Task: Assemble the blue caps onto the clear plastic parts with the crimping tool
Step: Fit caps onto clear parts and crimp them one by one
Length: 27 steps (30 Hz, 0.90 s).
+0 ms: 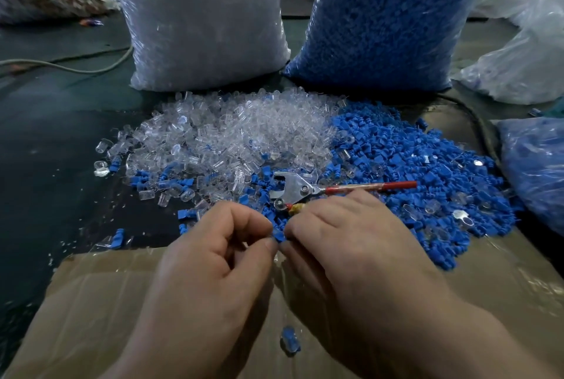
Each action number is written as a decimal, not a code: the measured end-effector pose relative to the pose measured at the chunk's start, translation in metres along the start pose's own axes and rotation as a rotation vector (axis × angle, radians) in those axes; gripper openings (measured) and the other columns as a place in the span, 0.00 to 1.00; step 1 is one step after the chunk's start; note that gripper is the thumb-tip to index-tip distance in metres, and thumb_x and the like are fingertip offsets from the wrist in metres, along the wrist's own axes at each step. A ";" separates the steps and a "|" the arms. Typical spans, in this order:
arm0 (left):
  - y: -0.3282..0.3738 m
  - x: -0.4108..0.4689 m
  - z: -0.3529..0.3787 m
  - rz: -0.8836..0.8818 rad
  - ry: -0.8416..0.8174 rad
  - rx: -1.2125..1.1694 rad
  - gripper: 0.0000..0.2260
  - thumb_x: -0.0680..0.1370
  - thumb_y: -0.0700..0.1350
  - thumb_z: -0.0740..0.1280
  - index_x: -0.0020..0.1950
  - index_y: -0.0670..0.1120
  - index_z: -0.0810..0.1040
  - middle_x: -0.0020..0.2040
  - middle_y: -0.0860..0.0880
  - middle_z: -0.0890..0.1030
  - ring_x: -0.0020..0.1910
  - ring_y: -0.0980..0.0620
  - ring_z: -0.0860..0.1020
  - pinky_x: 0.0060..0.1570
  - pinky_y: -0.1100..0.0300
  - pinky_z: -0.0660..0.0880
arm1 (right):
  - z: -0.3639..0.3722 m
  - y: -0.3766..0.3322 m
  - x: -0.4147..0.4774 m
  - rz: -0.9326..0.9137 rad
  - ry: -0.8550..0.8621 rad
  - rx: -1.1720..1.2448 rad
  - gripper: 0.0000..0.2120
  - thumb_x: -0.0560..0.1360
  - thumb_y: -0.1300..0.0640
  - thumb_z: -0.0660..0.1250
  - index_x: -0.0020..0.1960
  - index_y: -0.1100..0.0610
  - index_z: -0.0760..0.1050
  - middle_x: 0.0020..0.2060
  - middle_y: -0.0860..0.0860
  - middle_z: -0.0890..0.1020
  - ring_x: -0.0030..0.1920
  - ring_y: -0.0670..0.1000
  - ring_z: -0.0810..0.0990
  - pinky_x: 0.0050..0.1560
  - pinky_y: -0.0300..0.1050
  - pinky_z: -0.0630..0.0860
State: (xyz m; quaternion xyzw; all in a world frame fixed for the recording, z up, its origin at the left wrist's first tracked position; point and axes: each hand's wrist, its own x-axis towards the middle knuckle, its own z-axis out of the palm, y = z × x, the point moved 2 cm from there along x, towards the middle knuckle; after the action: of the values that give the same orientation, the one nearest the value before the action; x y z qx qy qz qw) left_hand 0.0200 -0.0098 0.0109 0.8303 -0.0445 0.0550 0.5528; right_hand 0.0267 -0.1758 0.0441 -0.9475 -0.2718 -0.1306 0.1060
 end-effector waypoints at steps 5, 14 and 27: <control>0.012 -0.001 -0.005 0.096 0.041 0.033 0.10 0.70 0.62 0.67 0.47 0.60 0.80 0.32 0.55 0.81 0.28 0.60 0.76 0.28 0.73 0.70 | -0.001 0.002 -0.003 -0.028 0.053 0.051 0.15 0.80 0.50 0.55 0.44 0.54 0.78 0.39 0.50 0.79 0.40 0.54 0.77 0.43 0.52 0.73; 0.009 0.004 -0.012 0.087 -0.216 -0.161 0.20 0.71 0.67 0.65 0.44 0.51 0.79 0.30 0.52 0.75 0.28 0.55 0.71 0.30 0.62 0.68 | -0.009 -0.014 -0.002 0.214 -0.098 0.598 0.13 0.74 0.51 0.61 0.33 0.54 0.69 0.28 0.45 0.71 0.31 0.46 0.69 0.34 0.44 0.65; 0.007 0.010 -0.033 0.227 -0.416 0.564 0.15 0.67 0.68 0.63 0.40 0.58 0.76 0.33 0.63 0.78 0.28 0.63 0.75 0.23 0.71 0.68 | 0.005 -0.003 -0.008 0.180 -0.219 0.186 0.16 0.75 0.34 0.54 0.47 0.47 0.66 0.42 0.44 0.74 0.43 0.47 0.75 0.40 0.48 0.70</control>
State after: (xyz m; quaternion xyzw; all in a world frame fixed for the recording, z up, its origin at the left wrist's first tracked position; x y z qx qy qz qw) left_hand 0.0276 0.0174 0.0310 0.9333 -0.2308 -0.0438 0.2716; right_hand 0.0192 -0.1756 0.0370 -0.9627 -0.2067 0.0093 0.1741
